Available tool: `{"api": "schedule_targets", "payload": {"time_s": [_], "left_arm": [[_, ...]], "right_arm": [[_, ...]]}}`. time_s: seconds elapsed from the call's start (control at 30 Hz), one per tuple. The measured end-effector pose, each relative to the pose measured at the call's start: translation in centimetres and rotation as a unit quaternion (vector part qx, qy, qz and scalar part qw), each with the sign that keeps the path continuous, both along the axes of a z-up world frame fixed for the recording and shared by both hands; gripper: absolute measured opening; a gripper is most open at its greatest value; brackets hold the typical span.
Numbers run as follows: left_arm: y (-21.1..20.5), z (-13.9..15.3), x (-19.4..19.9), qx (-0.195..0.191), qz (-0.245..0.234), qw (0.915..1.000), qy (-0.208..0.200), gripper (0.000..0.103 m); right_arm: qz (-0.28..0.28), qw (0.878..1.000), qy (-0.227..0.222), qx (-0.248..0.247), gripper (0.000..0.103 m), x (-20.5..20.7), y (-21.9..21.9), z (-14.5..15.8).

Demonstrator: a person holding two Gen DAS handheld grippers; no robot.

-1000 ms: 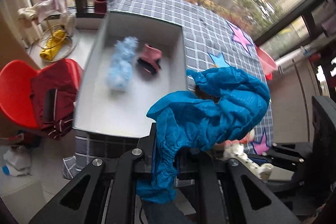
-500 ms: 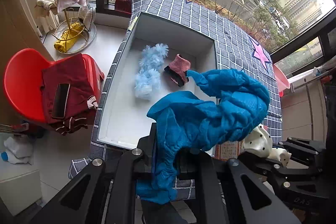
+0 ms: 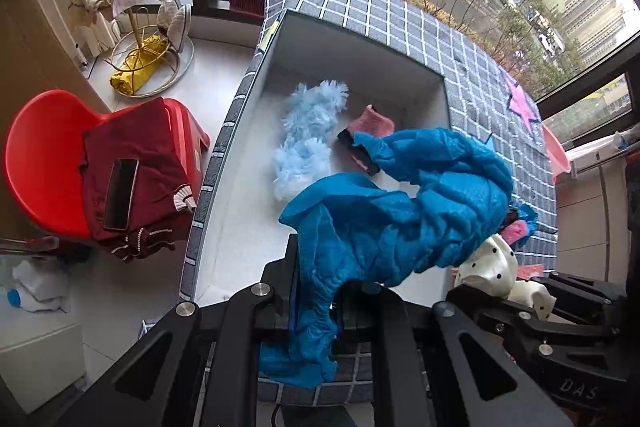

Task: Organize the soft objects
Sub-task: 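Carry the blue cap and scrunchie with both tools toward the white box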

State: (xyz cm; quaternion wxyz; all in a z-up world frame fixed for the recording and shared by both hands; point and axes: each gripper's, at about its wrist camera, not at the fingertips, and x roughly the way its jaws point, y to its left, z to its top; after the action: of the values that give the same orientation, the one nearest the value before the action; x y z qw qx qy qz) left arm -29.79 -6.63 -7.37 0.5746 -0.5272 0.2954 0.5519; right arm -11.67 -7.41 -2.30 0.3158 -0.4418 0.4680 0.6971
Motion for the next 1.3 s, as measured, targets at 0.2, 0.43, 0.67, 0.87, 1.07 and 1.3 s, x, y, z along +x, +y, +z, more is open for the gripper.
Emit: {"api": "schedule_targets", "payload": {"time_s": [0.2,0.43,0.67,0.87,1.07,1.3], "left_arm": [[0.7,-1.6,0.1,-0.013,0.0,0.9999,0.004,0.013],[1.6,-3.6,0.1,-0.031,0.005,0.9995,-0.001,0.013],[1.7,-5.6,-0.2,-0.052,0.007,0.9986,0.0,0.013],[1.0,-6.6,0.0,-0.067,0.002,0.9978,-0.003,0.013],[0.3,-7.0,0.1,-0.073,-0.002,0.9974,0.001,0.013],[-0.5,-6.9,0.2,-0.075,-0.005,0.9971,0.003,0.014]], "right_arm": [[-0.017,1.0,-0.01,-0.003,0.031,-0.5,0.7,-1.7],[-0.025,0.999,-0.015,-0.017,0.031,-1.5,1.0,-3.9],[-0.029,0.999,-0.018,-0.018,0.031,-2.1,1.1,-5.3],[-0.013,0.999,-0.03,-0.026,0.031,-3.1,0.6,-6.3],[-0.007,0.999,-0.034,-0.043,0.031,-3.3,0.4,-6.8],[0.0,0.998,-0.035,-0.052,0.031,-3.3,0.2,-6.7]]}}
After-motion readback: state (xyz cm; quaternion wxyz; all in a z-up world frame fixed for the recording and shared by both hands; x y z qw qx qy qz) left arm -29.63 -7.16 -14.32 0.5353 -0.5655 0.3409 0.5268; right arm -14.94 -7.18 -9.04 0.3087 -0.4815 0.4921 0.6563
